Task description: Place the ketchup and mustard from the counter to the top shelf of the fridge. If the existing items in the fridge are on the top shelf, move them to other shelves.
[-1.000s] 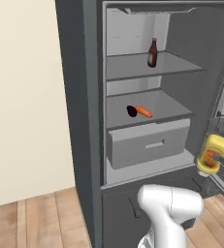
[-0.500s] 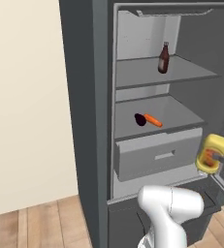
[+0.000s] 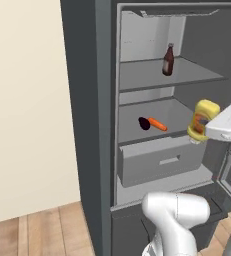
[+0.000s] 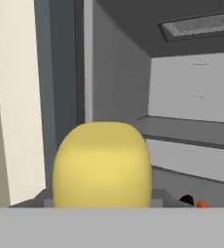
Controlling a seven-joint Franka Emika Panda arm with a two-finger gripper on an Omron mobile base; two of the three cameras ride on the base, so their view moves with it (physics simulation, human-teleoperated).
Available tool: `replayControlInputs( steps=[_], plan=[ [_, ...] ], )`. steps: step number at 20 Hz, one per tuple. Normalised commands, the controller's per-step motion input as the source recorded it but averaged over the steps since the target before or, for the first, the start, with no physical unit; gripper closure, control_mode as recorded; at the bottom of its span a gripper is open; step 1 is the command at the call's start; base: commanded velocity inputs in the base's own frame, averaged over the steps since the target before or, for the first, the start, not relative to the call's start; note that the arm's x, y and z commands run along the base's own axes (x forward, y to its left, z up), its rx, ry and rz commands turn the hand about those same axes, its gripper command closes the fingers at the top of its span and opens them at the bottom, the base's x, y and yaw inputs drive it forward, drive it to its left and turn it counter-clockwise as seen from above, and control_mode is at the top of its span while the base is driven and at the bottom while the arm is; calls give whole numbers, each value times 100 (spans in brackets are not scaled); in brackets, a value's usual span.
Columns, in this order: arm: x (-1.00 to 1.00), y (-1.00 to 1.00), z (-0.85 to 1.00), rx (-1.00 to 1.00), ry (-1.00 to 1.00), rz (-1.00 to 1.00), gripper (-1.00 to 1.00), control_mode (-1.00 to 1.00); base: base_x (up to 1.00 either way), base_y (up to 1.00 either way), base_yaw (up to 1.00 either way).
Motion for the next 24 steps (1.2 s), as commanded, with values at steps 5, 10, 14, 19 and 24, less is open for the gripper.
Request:
replayControlInputs(
  steps=[5, 10, 14, 19, 24],
  plan=[
    [78, 0, 92, 0, 7, -22, 100, -100, 0, 0, 0],
    [76, 0, 47, 0, 1, -9, 100, -100, 0, 0, 0],
    [89, 0, 4, 0, 0, -2, 100, -100, 0, 0, 0],
    [98, 0, -1, 0, -1, 0, 100, -100, 0, 0, 0],
    [96, 0, -1, 0, -1, 0, 100, -100, 0, 0, 0]
  ],
)
